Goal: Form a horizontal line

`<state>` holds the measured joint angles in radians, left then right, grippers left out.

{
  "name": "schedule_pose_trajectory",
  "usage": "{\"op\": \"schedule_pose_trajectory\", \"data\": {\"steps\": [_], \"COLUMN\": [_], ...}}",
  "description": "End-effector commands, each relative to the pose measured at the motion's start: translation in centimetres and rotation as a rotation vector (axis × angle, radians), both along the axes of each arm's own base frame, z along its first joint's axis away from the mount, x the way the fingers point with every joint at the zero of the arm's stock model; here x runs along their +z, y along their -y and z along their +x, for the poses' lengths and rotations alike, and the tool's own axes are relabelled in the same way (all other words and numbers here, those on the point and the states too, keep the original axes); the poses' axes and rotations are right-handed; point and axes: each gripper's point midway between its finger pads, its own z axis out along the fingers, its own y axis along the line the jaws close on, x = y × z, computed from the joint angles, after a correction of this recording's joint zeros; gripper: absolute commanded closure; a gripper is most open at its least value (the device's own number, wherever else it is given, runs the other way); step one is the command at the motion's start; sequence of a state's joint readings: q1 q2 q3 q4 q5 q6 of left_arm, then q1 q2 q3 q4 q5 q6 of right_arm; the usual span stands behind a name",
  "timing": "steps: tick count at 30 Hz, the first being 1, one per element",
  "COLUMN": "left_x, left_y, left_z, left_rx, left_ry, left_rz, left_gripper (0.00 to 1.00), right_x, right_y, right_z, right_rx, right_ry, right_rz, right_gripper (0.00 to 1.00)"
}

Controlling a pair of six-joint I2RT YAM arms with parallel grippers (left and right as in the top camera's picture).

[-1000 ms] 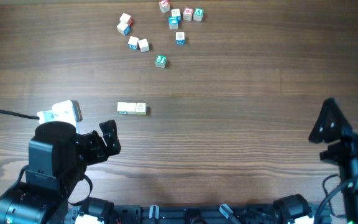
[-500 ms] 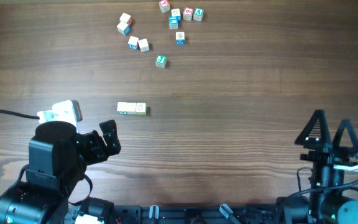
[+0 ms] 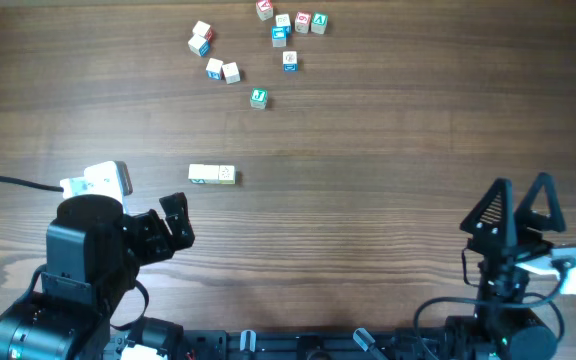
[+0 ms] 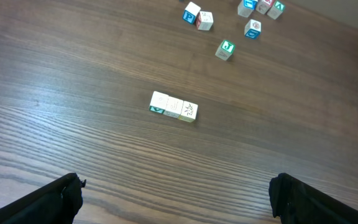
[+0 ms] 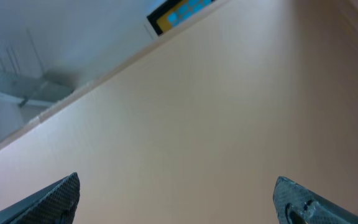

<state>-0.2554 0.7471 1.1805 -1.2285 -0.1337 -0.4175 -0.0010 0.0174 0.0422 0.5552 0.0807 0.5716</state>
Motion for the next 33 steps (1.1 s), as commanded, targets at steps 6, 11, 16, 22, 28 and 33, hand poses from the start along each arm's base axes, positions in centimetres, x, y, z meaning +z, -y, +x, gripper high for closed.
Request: {"op": "schedule_pose_trajectory", "data": {"steps": [6,11,16,22,28,33], "left_x": [-0.1,-0.1,-0.1,-0.1,-0.1,-0.1], "left_y": [-0.1,-0.1,-0.1,-0.1,-0.1,-0.1], "left_z": [0.0,0.0,0.0,0.0,0.0,0.0], "left_rx": [0.010,0.009,0.010,0.010,0.009,0.010], "left_ry": [-0.002,-0.002,-0.002,-0.002,-0.002,-0.002], "left_rz": [0.001,0.001,0.001,0.001,0.001,0.001], "left_gripper": [0.00,0.00,0.00,0.00,0.00,0.00], "right_x": [-4.7,-10.2,-13.9,-14.2,-14.2,-14.2], "right_y": [-0.6,-0.6,-1.1,-1.1,-1.1,-1.1], "right_z": [2.2,3.8,4.2,4.2,4.2,4.2], "right_rx": [0.035,0.038,0.066,0.072,0.072,0.072], "right_ry": [-0.176,-0.408,-0.560,-0.570,-0.571,-0.571], "right_rz": [-0.016,-0.008,-0.009,-0.001,-0.001,-0.001], "right_gripper": [0.00,0.00,0.00,0.00,0.00,0.00]}}
